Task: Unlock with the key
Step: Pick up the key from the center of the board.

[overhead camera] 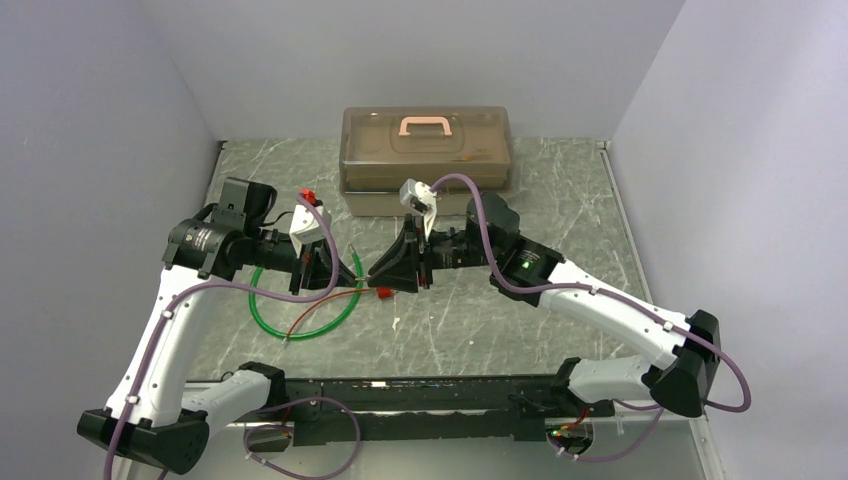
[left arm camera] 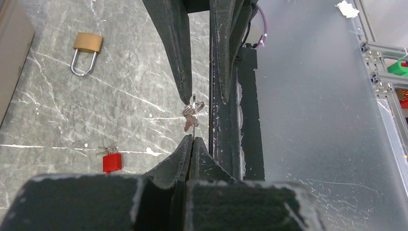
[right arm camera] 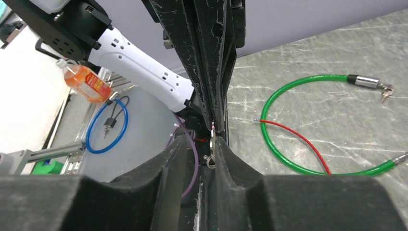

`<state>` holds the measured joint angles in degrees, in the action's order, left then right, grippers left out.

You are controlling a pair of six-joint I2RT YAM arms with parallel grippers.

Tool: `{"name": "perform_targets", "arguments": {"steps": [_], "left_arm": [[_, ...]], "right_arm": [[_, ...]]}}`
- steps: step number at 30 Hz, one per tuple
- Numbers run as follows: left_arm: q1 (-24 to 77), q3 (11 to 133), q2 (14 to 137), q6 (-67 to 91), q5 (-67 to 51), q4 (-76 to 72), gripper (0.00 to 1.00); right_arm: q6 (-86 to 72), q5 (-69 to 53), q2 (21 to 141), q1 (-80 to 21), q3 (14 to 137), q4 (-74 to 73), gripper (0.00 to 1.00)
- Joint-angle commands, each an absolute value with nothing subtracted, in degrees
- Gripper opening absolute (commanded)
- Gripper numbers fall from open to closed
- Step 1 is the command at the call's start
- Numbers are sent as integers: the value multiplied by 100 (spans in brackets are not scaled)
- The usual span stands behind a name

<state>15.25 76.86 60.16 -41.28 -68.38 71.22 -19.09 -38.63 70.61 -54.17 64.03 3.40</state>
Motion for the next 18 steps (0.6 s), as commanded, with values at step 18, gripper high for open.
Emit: {"name": "perform_targets", "arguments": {"steps": [18], "left_arm": [[1540, 7858, 6012, -4273, -7155, 7159, 0]], "right_arm": [[-2186, -4504, 7194, -5384, 6561, 988, 0]]}}
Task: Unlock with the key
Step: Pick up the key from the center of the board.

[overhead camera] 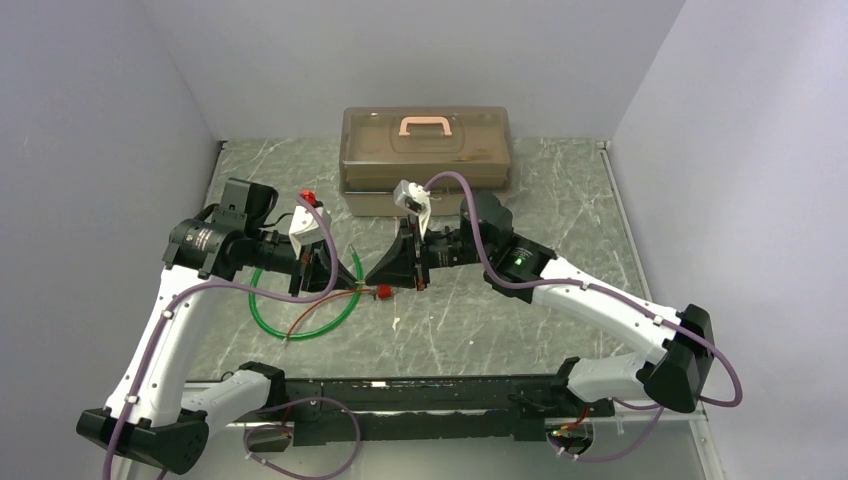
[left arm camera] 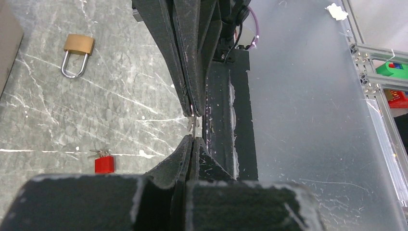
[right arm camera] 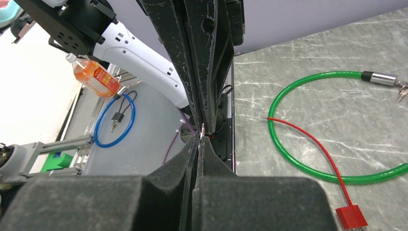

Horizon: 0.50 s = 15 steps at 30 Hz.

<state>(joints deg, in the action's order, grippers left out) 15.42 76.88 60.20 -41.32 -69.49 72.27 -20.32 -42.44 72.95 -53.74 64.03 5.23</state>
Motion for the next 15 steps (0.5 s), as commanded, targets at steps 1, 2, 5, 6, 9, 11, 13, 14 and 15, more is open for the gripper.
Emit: {"name": "perform_targets", "arguments": {"steps": [1, 2, 5, 6, 9, 11, 13, 14, 15], "left_arm": [[1536, 7851, 6012, -4272, -7150, 7151, 0], [1540, 7849, 6018, -4264, -7142, 7142, 0], [1538, 7866, 6033, -4239, -7121, 7099, 0], [1538, 7868, 6044, -4213, -7119, 7077, 0], [1537, 7876, 6093, -4110, -7079, 6961, 0], [1536, 7883, 6131, -4068, -7045, 6925, 0], [1534, 7903, 6164, -3956, -6982, 6820, 1], [1538, 7916, 6180, -3906, -6940, 6765, 1], [1538, 7937, 6198, -3805, -6894, 6685, 1]], "right_arm": [[-2215, -4530, 7176, -5373, 6545, 1019, 0], [-2241, -4565, 7157, -5358, 6524, 1043, 0], [-2322, -4770, 7100, -5299, 6430, 1112, 0], [-2378, -4863, 7086, -5261, 6392, 1153, 0], [-2543, -5111, 7074, -5180, 6329, 1309, 0], [-2490, -5179, 7088, -5177, 6384, 1186, 0], [-2411, -5269, 7144, -5183, 6479, 971, 0], [-2363, -5309, 7196, -5181, 6557, 812, 0], [-2309, -5334, 7265, -5182, 6640, 641, 0]]}}
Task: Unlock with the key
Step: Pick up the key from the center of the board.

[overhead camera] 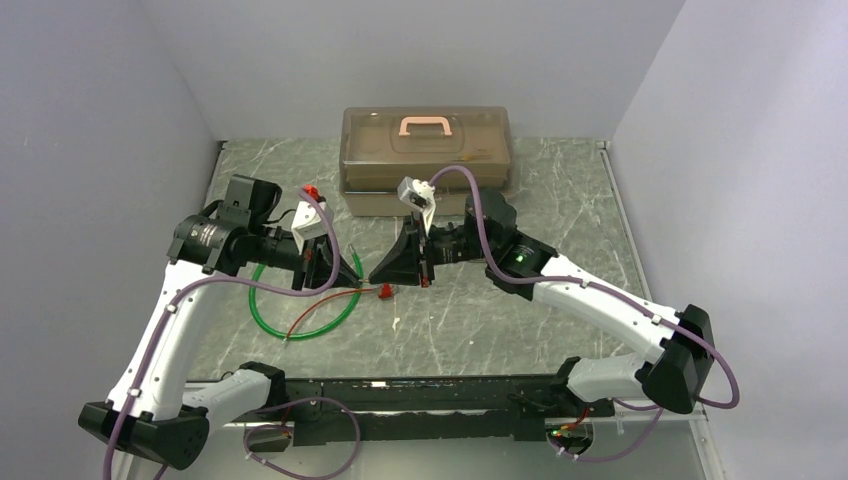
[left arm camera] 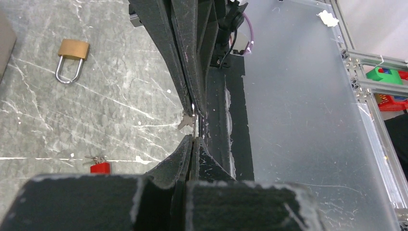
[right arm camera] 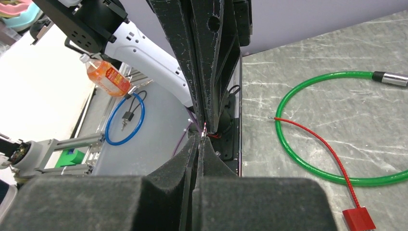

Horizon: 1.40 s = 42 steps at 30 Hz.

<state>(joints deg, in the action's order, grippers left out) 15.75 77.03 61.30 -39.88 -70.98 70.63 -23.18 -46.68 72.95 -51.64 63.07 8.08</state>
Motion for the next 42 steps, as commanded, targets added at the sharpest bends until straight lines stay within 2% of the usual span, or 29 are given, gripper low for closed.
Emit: {"name": "perform_targets", "arguments": {"steps": [1, 6, 11, 17, 18, 21, 25, 26, 29, 31, 33, 42], "left_arm": [[1538, 7963, 6223, -3708, -6853, 6601, 0], [1537, 8135, 6332, -3492, -6822, 6417, 0], [1533, 8008, 6304, -3502, -6802, 6397, 0], [1536, 7989, 6260, -3583, -6906, 6430, 0], [1538, 7989, 6266, -3593, -6934, 6452, 0], [1538, 7991, 6267, -3693, -7030, 6582, 0], [1538, 7964, 6249, -3860, -7115, 6758, 0], [1538, 7961, 6249, -3910, -7145, 6818, 0], [1538, 7950, 6231, -3969, -7154, 6894, 0], [1537, 7938, 6201, -3997, -7168, 6931, 0], [1537, 7930, 6188, -3989, -7174, 6939, 0], [1538, 7945, 6189, -3885, -7128, 6813, 0]], "right_arm": [[-2283, -5372, 7369, -5187, 6719, 486, 0], [-2268, -5353, 7589, -5186, 6837, 203, 0], [-2155, -5090, 7338, -5194, 6572, 530, 0], [-1748, -5176, 7587, -5251, 7064, -237, 1], [-1700, -5191, 7621, -5272, 7099, -282, 3], [-1611, -5286, 7716, -5319, 7198, -384, 22], [-1616, -5389, 7764, -5322, 7254, -360, 29], [-1626, -5416, 7769, -5326, 7259, -327, 28], [-1639, -5415, 7772, -5326, 7272, -266, 11], [-1587, -5384, 7737, -5326, 7261, -272, 9], [-1498, -5345, 7688, -5326, 7259, -332, 0], [-1544, -5288, 7322, -5280, 6862, -60, 0]]}}
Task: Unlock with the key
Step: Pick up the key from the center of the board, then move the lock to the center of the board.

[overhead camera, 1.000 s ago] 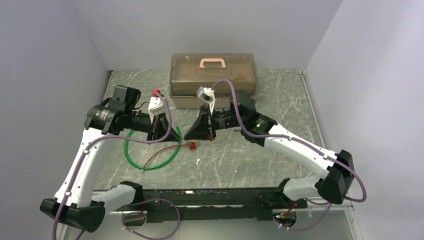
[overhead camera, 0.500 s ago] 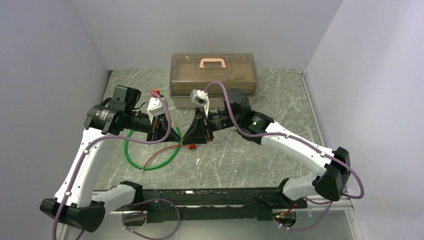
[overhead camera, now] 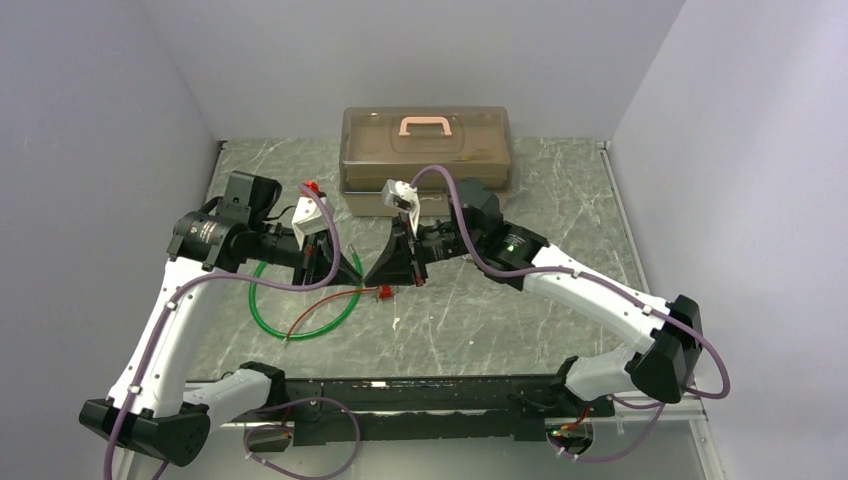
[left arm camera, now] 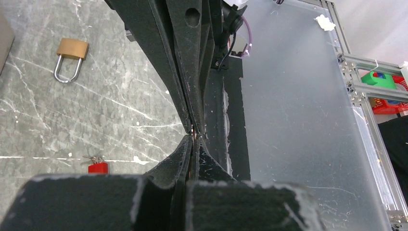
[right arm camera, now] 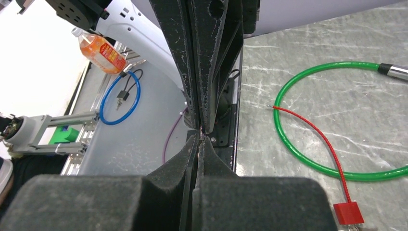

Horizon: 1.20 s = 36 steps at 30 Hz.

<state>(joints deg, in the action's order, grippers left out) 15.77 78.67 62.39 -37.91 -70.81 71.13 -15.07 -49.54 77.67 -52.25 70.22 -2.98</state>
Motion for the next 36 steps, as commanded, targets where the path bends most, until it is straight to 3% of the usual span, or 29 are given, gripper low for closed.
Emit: {"name": "perform_targets", "arguments": {"steps": [1, 2, 3, 5, 6, 7, 9, 15, 21, 29, 36], "left_arm": [[1538, 7952, 6206, -3858, -7121, 6773, 0], [1538, 7958, 6225, -3823, -7119, 6743, 2], [1538, 7965, 6257, -3786, -7113, 6711, 15], [1535, 7992, 6319, -3702, -7057, 6655, 59], [1538, 7994, 6347, -3653, -7006, 6590, 75], [1536, 8009, 6372, -3651, -6931, 6519, 86], [1545, 8048, 6481, -3696, -6699, 6433, 95], [1940, 7957, 7105, -2931, -5463, 5210, 95], [2884, 7872, 8335, -2631, -4559, 4058, 92], [3952, 8438, 10259, -3569, -4320, 3629, 95], [4704, 9016, 11225, -4713, -3764, 3287, 93]], "right_arm": [[-1592, -5276, 7257, -5280, 6784, 41, 0], [-1669, -5274, 7207, -5267, 6711, 200, 0], [-1761, -5278, 7148, -5262, 6628, 342, 0], [-1930, -5309, 7051, -5217, 6505, 484, 0], [-1944, -5323, 7010, -5193, 6492, 443, 0], [-1936, -5319, 6971, -5150, 6483, 336, 0], [-1916, -5253, 6847, -5023, 6440, 67, 0], [-2062, -4733, 5799, -4291, 5830, -403, 0], [-1996, -3082, 4590, -4128, 5609, -1164, 0], [-2277, -1575, 3211, -4118, 5675, -1336, 0], [-2270, -1212, 2888, -4121, 5992, -1636, 0]]}}
